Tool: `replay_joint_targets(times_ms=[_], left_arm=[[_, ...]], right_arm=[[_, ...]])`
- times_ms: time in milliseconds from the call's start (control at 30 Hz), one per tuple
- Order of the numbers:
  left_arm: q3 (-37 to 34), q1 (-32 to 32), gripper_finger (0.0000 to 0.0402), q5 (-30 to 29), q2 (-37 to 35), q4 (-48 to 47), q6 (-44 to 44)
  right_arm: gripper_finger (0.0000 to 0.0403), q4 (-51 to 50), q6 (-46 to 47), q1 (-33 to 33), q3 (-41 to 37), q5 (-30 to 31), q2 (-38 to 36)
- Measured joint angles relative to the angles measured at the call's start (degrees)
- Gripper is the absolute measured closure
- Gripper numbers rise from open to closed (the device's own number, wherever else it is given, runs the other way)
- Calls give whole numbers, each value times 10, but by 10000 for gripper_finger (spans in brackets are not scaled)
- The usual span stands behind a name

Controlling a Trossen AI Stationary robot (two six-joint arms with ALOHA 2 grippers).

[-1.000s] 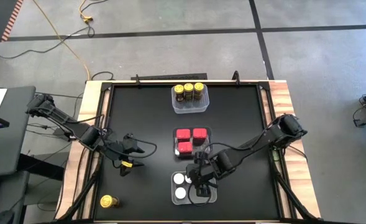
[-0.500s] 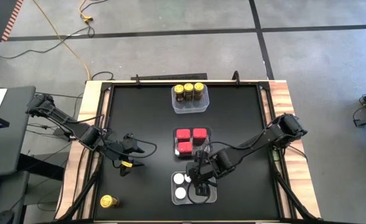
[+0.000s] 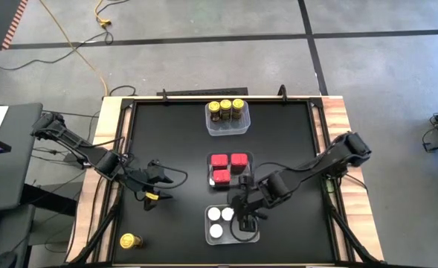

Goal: Sort spices by type
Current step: Adjust the white seasoning bottles

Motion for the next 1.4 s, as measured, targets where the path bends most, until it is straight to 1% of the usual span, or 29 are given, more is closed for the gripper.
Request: replay_joint_targets(times_ms=[133,233,333,500,600,667,767,867,933,1000,1100,1167,1233,1300,1400], left_arm=[[0,0,133,0,0,0,-24],[0,0,133,0,0,1,-20],[0,0,133,0,0,1,-24],[0,0,133,0,0,2,-24],[0,0,133,0,0,14,-27],[0,0,133,-1,0,10,-13],[0,0,131,-29,0,10,4],[0,3,115,-59,0,5,-3],[0,8,100,-62,0,-2,-1],[0,10,88,-64,0,-4,8],[0,10,78,-65,0,-3,19],[0,10,77,-65,0,-1,18],[0,10,77,-64,0,-2,16],[0,10,76,-64,0,-2,16],[0,10,76,-64,0,-4,25]], right_arm=[[117,-44,8,1,0,0,-39],[117,-68,59,4,0,0,-56],[117,-76,89,4,0,3,-56],[117,-61,92,3,-1,4,-39],[117,-62,92,1,-1,4,-28],[117,-65,92,-1,-1,4,-22],[117,-90,89,-5,-1,4,-22],[117,-122,57,-12,-1,5,-24],[117,-139,17,-18,-1,5,-25],[117,-150,8,-21,-1,5,-26],[117,-145,61,-21,-1,5,-26],[117,-146,77,-21,-1,5,-26],[117,-143,62,-19,-3,16,-26],[117,-120,26,-13,-17,37,-26],[117,-54,-18,-11,-61,44,-27]])
